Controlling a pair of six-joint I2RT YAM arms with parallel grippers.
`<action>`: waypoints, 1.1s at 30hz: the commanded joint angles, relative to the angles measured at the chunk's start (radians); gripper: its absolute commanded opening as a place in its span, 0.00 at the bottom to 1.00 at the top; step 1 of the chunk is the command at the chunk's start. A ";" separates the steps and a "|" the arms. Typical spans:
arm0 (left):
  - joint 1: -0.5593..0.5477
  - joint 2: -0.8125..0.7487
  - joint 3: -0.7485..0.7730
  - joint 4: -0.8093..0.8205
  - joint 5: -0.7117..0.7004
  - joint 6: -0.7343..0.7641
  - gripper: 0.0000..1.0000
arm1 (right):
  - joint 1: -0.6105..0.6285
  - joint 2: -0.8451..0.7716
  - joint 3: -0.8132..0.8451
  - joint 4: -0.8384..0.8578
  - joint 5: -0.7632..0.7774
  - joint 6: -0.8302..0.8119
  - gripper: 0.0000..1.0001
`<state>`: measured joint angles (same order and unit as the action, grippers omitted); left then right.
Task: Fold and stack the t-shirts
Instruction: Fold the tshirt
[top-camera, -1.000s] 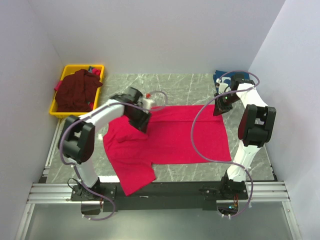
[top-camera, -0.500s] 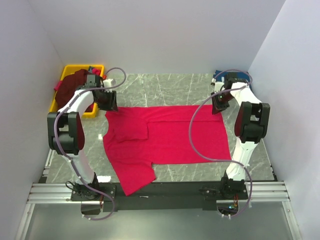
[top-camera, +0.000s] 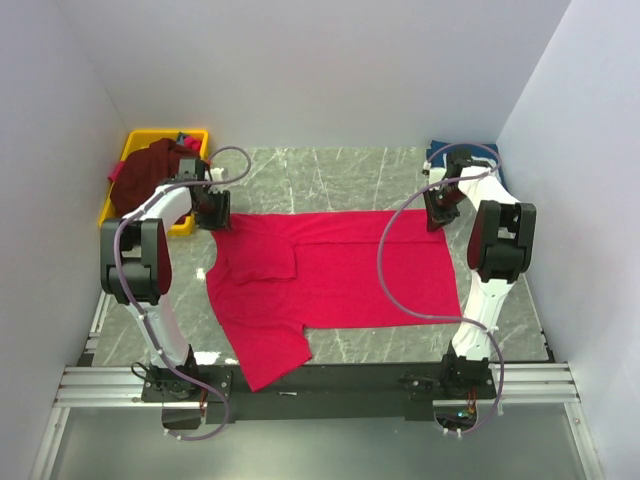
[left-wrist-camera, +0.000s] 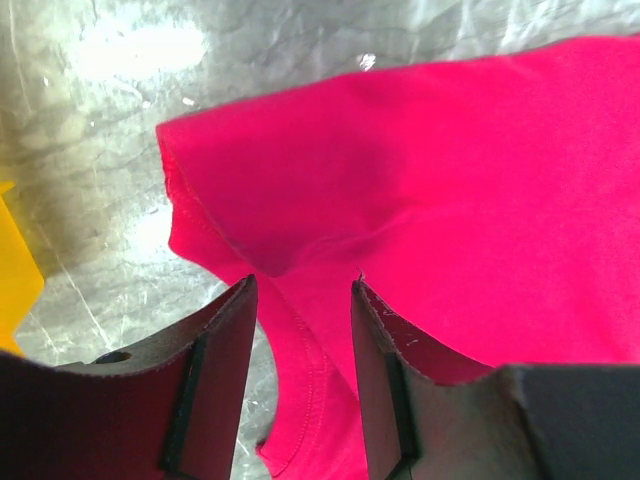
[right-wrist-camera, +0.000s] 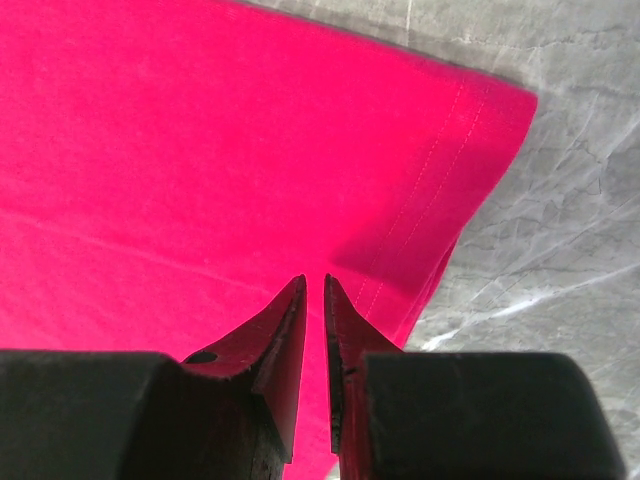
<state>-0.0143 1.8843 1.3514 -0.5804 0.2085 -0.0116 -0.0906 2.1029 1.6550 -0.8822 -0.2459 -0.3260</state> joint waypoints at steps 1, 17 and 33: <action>0.004 0.004 -0.034 0.019 -0.026 0.001 0.48 | 0.002 0.006 0.016 0.019 0.028 -0.004 0.20; -0.056 -0.103 -0.069 0.028 0.080 0.029 0.30 | 0.015 -0.029 0.045 0.006 0.031 -0.002 0.13; -0.006 0.220 0.124 -0.028 0.020 0.055 0.30 | 0.023 0.166 0.187 0.045 0.115 0.024 0.15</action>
<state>-0.0486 2.0178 1.4208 -0.5957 0.2684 0.0010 -0.0715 2.2223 1.7687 -0.8761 -0.1635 -0.3176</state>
